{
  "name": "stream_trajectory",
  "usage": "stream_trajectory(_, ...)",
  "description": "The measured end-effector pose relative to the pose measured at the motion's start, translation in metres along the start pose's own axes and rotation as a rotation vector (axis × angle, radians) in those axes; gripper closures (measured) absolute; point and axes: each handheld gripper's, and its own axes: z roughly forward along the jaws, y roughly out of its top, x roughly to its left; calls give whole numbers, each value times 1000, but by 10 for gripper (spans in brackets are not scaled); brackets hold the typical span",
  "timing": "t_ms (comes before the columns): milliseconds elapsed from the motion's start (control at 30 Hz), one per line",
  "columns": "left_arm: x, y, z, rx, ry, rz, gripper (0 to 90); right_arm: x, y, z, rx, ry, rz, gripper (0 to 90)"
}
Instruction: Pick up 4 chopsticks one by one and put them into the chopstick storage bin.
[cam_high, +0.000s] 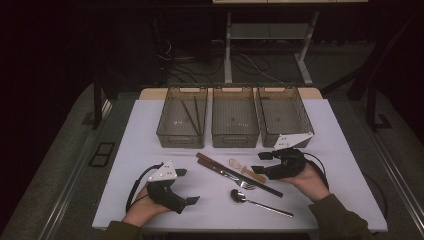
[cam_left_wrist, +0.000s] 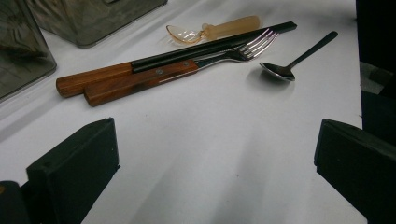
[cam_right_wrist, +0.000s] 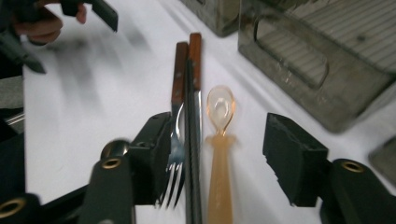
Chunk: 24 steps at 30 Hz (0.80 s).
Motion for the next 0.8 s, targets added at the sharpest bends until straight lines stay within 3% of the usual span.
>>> stream_trajectory(400,-1,0,1,9,0,4,0,5,-39,-21,22,-2,6,609)
stream_trajectory(567,-1,0,1,7,1,2,0,4,-47,-25,24,-2,10,676)
stream_trajectory(800,-1,0,1,8,-1,5,0,3,-50,-17,75,-4,-8,743)
